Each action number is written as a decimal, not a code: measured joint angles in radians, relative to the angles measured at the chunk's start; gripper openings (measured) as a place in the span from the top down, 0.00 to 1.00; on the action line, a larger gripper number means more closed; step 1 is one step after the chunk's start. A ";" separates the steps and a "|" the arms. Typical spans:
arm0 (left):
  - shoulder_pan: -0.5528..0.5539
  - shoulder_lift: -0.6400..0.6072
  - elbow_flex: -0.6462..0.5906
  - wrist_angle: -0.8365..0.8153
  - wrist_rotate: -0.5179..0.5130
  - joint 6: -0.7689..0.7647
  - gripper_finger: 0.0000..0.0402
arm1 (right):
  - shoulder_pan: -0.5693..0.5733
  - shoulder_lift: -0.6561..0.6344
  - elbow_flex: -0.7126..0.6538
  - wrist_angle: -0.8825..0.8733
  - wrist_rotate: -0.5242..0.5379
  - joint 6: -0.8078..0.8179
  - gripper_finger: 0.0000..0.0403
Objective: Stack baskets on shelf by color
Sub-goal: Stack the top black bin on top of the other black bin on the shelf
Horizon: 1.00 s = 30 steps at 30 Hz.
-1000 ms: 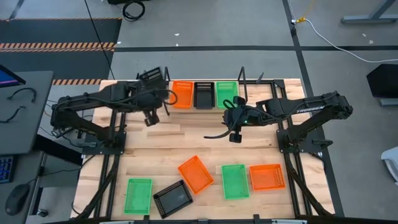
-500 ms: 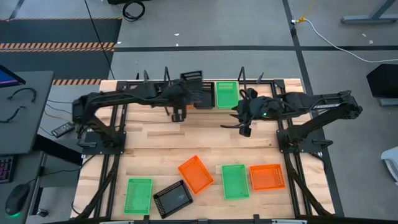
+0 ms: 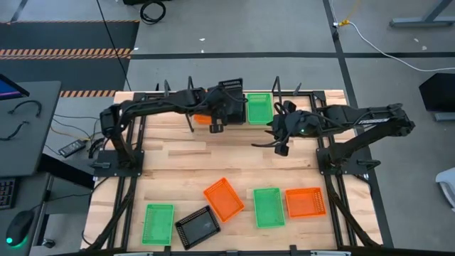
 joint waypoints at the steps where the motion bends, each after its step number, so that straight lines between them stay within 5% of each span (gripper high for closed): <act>1: 0.003 0.002 0.006 -0.006 0.002 -0.005 0.97 | 0.000 0.003 0.000 0.000 0.006 -0.006 0.72; 18: 0.005 0.155 0.180 -0.121 0.045 -0.055 0.97 | -0.029 0.007 0.000 0.002 0.036 -0.037 0.72; 30: -0.001 0.169 0.179 -0.174 0.042 -0.075 0.97 | -0.029 0.007 0.000 -0.006 0.035 -0.037 0.72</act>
